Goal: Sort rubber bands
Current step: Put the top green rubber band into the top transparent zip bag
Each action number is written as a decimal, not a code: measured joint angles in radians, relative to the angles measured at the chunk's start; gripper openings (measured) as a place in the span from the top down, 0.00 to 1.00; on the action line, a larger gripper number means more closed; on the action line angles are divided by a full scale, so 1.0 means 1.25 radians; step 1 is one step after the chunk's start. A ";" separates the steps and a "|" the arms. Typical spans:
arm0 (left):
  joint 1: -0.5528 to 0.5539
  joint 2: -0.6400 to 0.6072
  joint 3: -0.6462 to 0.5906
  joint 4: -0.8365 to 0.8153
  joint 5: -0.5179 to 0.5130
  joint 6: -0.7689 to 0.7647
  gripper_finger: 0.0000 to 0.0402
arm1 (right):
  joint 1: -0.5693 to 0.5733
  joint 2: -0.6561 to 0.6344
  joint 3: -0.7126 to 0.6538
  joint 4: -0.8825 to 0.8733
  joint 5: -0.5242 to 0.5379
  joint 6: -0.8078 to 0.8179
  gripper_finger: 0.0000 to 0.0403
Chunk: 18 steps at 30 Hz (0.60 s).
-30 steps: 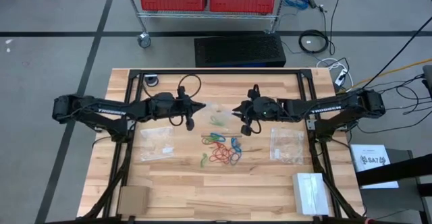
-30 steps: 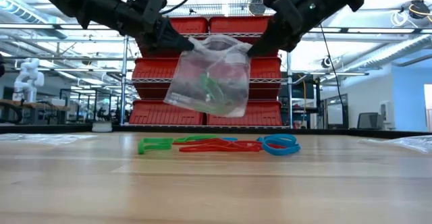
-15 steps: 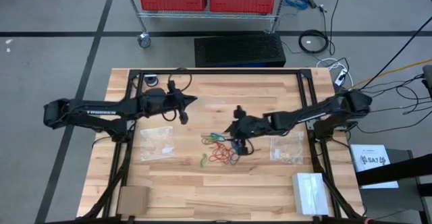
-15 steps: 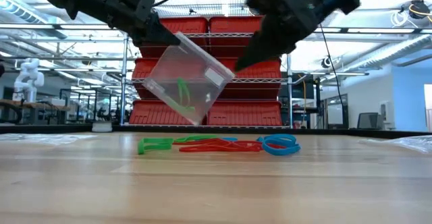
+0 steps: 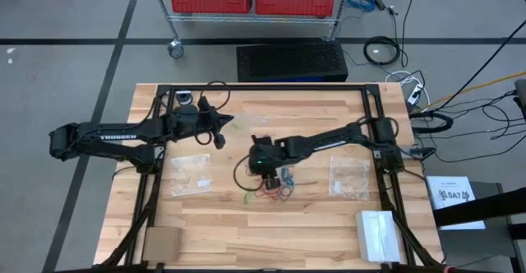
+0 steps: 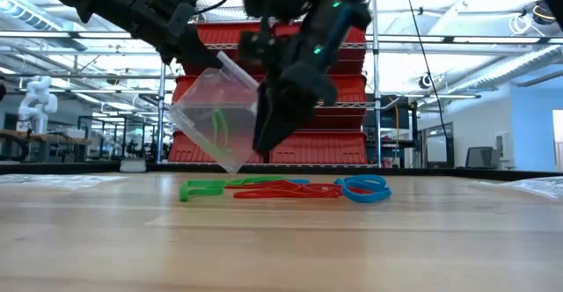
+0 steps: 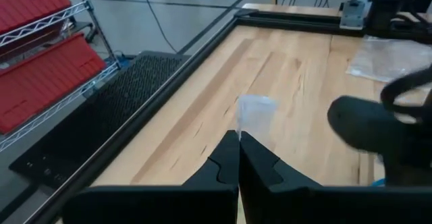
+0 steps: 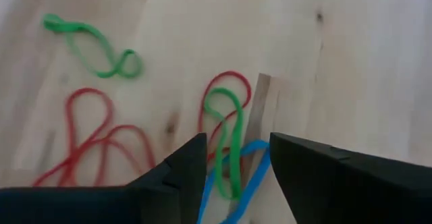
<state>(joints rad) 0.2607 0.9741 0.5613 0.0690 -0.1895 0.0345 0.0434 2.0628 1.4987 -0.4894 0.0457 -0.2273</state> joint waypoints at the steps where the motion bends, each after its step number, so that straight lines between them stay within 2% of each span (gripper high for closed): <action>1: 0.000 0.000 0.000 -0.005 -0.003 0.000 1.00 | -0.004 0.013 0.012 -0.010 0.000 -0.004 0.61; 6: 0.000 0.000 0.000 -0.006 -0.005 0.000 1.00 | -0.017 0.059 0.037 -0.039 0.000 -0.024 0.61; 12: 0.000 0.000 0.000 -0.005 -0.005 0.000 1.00 | -0.019 0.066 0.038 -0.032 -0.001 -0.039 0.61; 18: 0.000 0.000 0.000 -0.004 -0.005 0.000 1.00 | -0.018 0.066 0.038 -0.011 -0.042 -0.040 0.66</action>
<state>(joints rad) 0.2607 0.9740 0.5613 0.0639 -0.1959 0.0341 0.0204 2.1456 1.5455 -0.5025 -0.0074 -0.2778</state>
